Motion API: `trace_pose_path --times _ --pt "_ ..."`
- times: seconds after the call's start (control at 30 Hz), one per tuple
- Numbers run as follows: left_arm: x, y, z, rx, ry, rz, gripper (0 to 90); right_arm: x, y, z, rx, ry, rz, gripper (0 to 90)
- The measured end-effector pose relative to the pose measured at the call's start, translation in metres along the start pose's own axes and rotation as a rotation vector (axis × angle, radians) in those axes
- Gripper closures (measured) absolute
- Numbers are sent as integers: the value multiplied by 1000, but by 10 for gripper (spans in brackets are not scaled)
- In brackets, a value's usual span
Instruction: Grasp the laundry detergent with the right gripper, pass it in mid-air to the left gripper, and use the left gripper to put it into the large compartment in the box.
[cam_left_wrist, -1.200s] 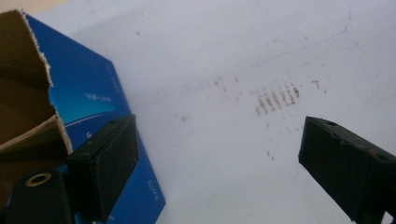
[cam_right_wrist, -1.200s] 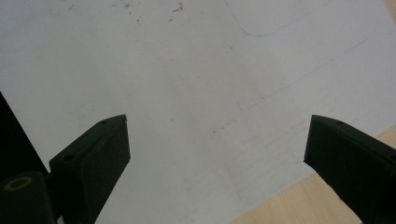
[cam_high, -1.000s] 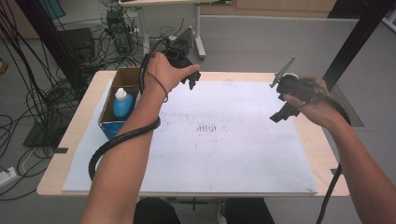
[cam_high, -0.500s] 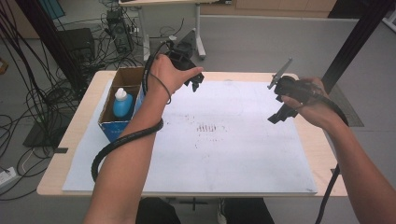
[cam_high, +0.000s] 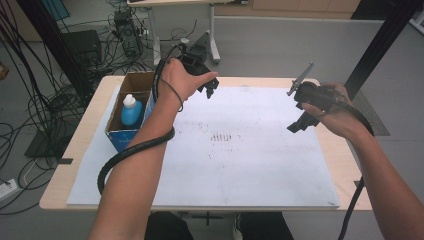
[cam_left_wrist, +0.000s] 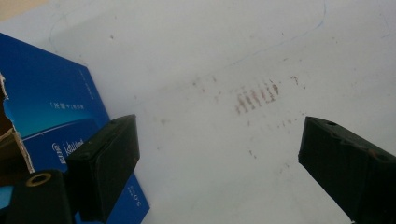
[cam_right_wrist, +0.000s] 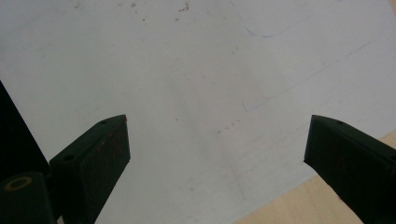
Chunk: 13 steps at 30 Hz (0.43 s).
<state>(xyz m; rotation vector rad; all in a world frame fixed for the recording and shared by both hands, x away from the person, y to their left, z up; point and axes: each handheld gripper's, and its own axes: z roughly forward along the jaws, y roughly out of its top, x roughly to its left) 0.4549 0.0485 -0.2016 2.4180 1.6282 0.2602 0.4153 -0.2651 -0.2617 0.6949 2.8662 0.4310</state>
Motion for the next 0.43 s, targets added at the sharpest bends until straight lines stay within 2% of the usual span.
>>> trace_pose_path --times 0.43 --pt "1 -2 -2 -8 -14 7 138 2 1 -2 -9 -1 -5 67"
